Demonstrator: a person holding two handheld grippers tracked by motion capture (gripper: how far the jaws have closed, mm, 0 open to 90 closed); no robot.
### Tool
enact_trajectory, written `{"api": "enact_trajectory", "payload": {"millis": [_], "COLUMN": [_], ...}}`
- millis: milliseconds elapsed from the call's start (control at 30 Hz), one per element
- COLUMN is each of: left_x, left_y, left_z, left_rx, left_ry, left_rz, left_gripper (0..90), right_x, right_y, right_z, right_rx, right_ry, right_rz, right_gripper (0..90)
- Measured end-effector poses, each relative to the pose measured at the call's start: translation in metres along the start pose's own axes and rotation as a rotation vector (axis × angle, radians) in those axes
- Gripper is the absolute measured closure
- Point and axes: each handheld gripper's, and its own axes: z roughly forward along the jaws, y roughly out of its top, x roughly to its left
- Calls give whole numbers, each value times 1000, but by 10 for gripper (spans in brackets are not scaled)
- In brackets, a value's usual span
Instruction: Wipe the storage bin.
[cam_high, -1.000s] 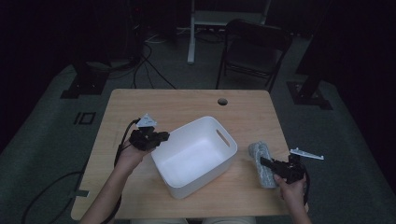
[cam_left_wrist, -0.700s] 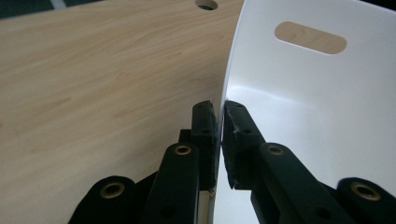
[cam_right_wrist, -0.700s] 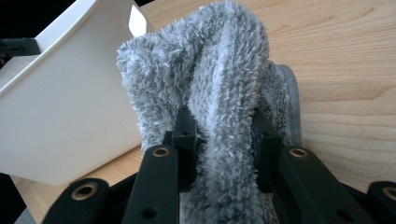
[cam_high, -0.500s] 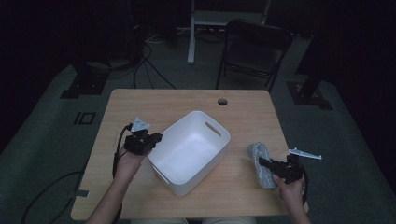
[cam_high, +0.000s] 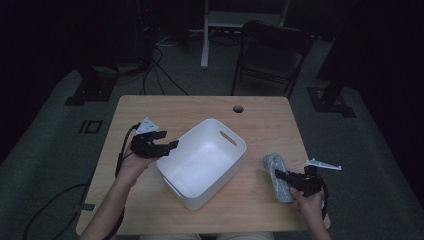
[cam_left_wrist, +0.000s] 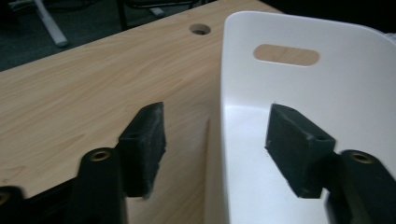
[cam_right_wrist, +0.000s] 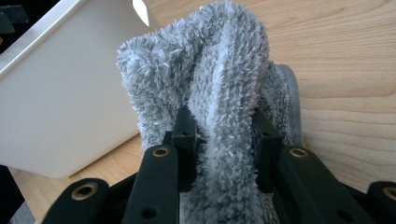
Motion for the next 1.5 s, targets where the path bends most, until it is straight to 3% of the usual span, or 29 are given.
{"api": "enact_trajectory", "payload": {"millis": [100,133,200,267,333,500,600,700,833,967,1067,1500], "left_x": [1,0,0,1,1,0,0,-2,-2,-5,-5,-10], "left_y": [0,0,-1,-1,-1,1,1,-1,-2,-2,-5,-17], "left_z": [8,12,16,18,19,24,25,24,23,23,21,10], "left_rx": [33,57,80,89,104,149,138,102,103,108,91,47], "left_ry": [-20,-2,-9,-20,-25,-25,-26,-14,-31,-8,-2,97], "left_rz": [13,32,52,59,62,61,46,46,29,33,-13,-108], "left_gripper": [305,305,321,493,599,740,814,820,871,877,881,881], "right_x": [0,0,0,0,0,0,0,-1,-1,-1,-1,-1], "right_y": [0,0,-1,-1,-1,0,0,0,-1,0,0,0], "right_z": [1,1,1,1,1,1,1,1,1,1,0,1], "right_rx": [3,1,4,2,3,5,4,2,3,3,2,9], "right_ry": [1,3,3,4,5,5,6,6,3,3,5,5], "right_rz": [-2,-1,-1,-1,-1,0,0,3,2,2,4,2], "right_gripper": [695,695,695,695,695,695,695,695,695,695,695,696]}}
